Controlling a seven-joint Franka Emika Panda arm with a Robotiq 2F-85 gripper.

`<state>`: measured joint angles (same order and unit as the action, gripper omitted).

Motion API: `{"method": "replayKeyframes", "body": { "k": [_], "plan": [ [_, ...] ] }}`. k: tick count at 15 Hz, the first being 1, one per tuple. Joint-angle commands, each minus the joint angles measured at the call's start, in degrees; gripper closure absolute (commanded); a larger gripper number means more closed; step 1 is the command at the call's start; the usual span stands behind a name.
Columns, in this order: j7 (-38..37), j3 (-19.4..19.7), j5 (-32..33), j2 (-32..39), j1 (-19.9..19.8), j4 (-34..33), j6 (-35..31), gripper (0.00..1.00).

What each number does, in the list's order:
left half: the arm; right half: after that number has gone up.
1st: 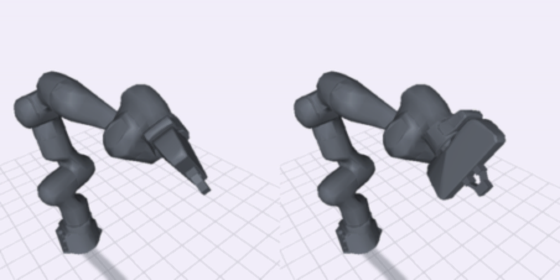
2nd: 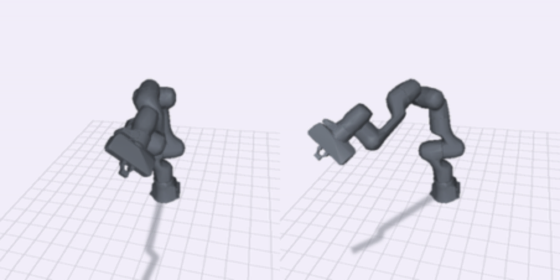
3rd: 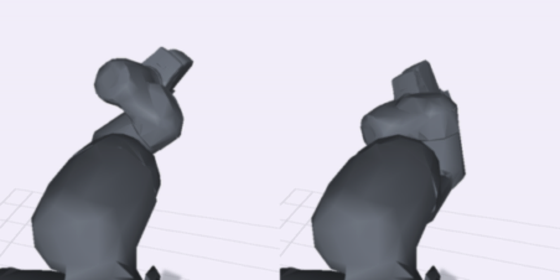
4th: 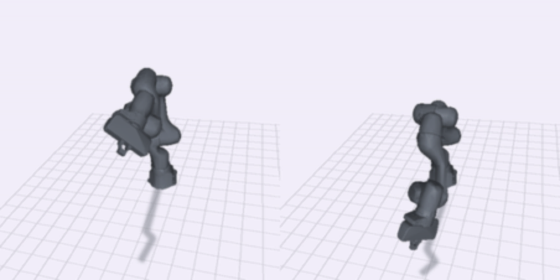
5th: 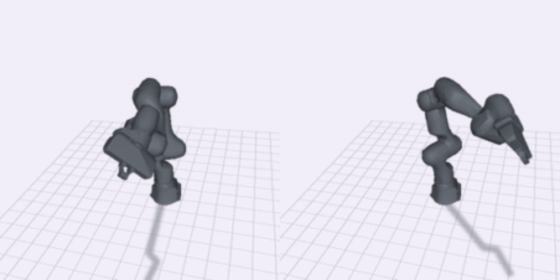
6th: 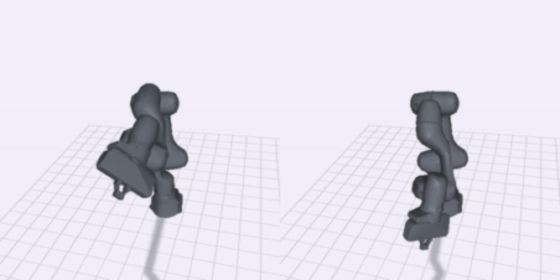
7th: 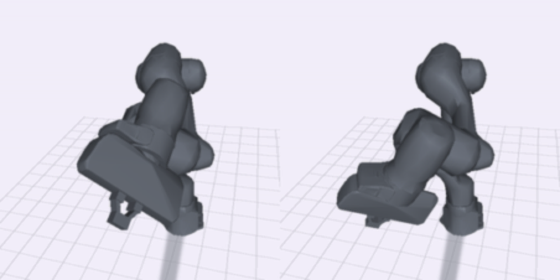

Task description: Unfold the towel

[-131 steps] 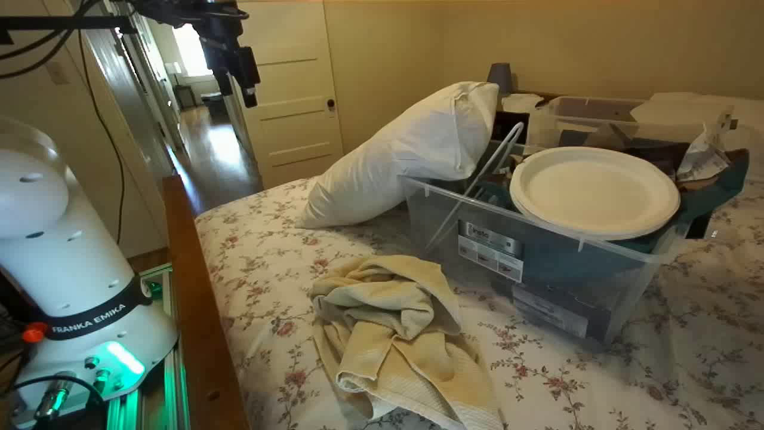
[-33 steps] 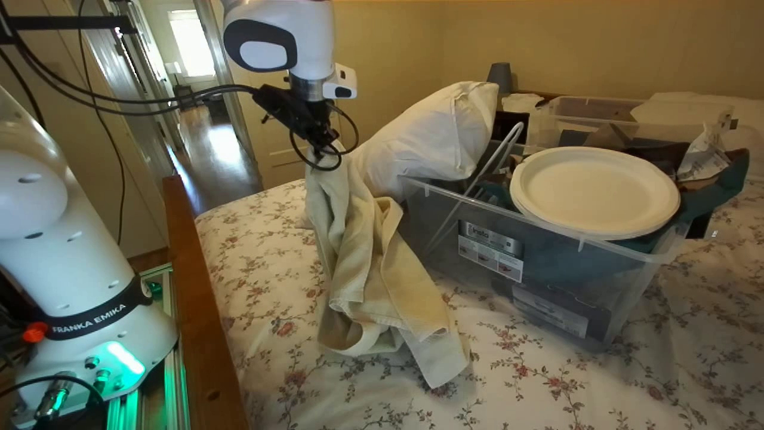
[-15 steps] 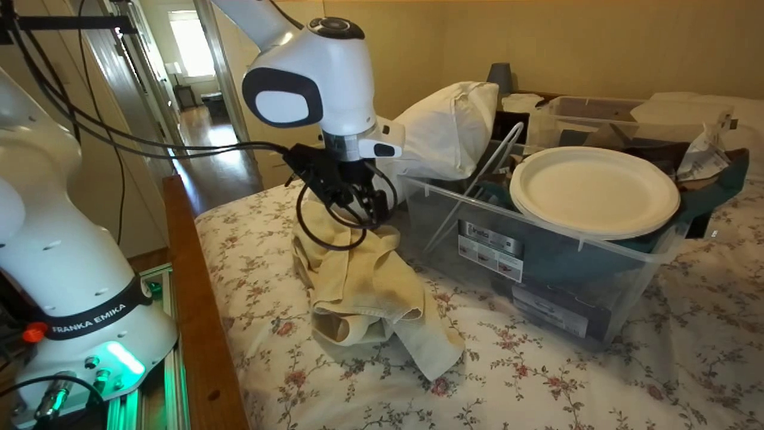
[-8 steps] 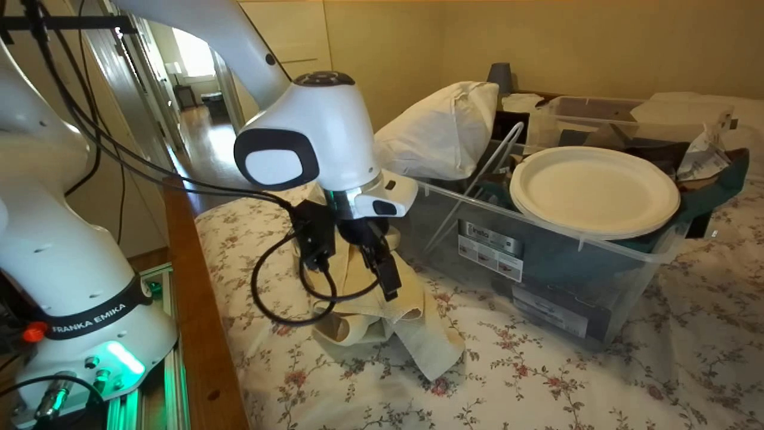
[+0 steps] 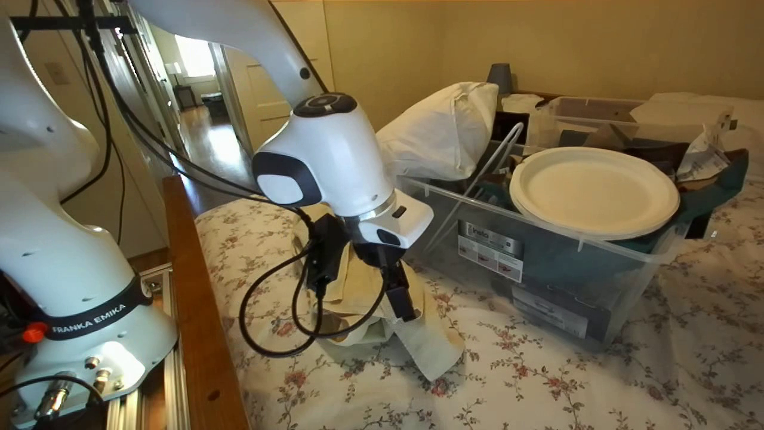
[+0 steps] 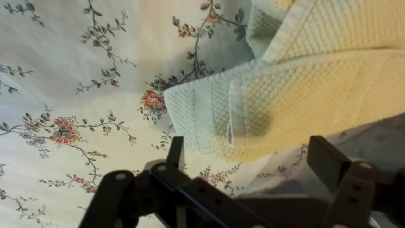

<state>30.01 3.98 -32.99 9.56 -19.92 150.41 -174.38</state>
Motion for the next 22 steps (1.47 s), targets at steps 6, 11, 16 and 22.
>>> {"method": "replayKeyframes", "body": {
  "k": [6, 11, 16, 22],
  "plan": [
    [11.6, -10.1, -18.1, 8.8, -10.7, -7.4, 0.0, 0.63],
    [15.7, -14.2, -21.5, 12.0, -16.5, -9.0, 0.8, 0.94],
    [19.9, -20.7, -25.8, 13.5, -21.8, -11.6, 1.1, 0.95],
    [22.5, -25.4, -29.0, 12.4, -26.6, -10.8, 1.5, 0.68]
  ]
}}
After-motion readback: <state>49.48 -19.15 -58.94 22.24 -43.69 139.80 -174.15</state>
